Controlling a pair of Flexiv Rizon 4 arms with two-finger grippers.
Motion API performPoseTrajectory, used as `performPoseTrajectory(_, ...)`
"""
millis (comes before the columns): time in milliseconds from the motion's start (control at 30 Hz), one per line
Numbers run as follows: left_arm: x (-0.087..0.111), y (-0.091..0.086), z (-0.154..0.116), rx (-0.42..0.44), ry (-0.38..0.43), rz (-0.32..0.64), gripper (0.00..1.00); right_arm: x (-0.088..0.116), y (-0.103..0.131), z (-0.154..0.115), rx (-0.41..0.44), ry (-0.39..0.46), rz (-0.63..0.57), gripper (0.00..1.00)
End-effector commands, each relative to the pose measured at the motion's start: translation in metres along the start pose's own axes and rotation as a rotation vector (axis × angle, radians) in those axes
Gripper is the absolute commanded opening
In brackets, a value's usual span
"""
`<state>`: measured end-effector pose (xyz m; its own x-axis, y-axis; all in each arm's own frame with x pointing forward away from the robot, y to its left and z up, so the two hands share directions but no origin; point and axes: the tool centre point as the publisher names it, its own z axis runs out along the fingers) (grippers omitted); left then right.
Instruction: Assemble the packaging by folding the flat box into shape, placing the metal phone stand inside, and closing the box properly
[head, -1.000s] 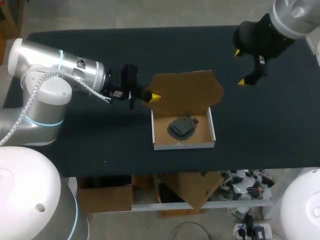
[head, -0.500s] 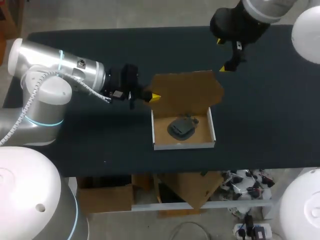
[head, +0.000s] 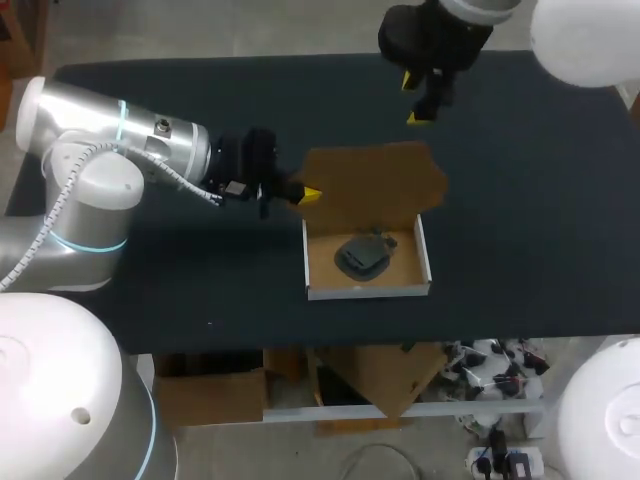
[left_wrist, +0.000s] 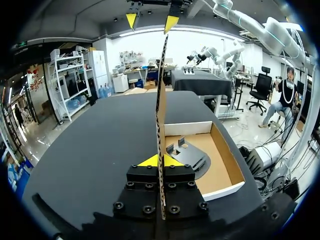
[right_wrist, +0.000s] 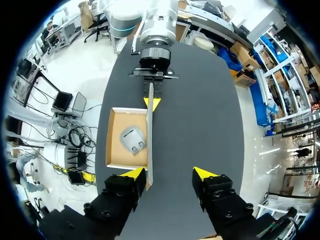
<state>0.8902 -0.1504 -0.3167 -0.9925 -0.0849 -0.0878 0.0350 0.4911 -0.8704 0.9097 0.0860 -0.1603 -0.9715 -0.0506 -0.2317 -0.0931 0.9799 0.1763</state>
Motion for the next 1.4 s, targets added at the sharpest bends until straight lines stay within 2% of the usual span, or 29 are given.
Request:
performPoseTrajectory(33,0.001,0.002,0.001,0.001,-0.001,0.001,0.0,-0.006,0.01,0.009,0.036,0.064,-0.006,0.47)
performPoseTrajectory(600,0.001,0.002,0.001,0.001,-0.001,0.001,0.0,0.0,0.037,0.039,0.037,0.11,-0.038,0.44)
performPoseTrajectory(900,0.001,0.002,0.001,0.001,-0.001,0.001,0.0,-0.001,0.044,0.049,0.055,0.115,-0.049,0.38)
performPoseTrajectory(1100,0.001,0.002,0.001,0.001,-0.001,0.001,0.0,-0.004,0.047,0.055,0.066,0.116,-0.058,0.38)
performPoseTrajectory(1400,0.001,0.002,0.001,0.001,-0.001,0.001,0.0,0.001,0.047,0.066,0.075,0.138,-0.067,0.33)
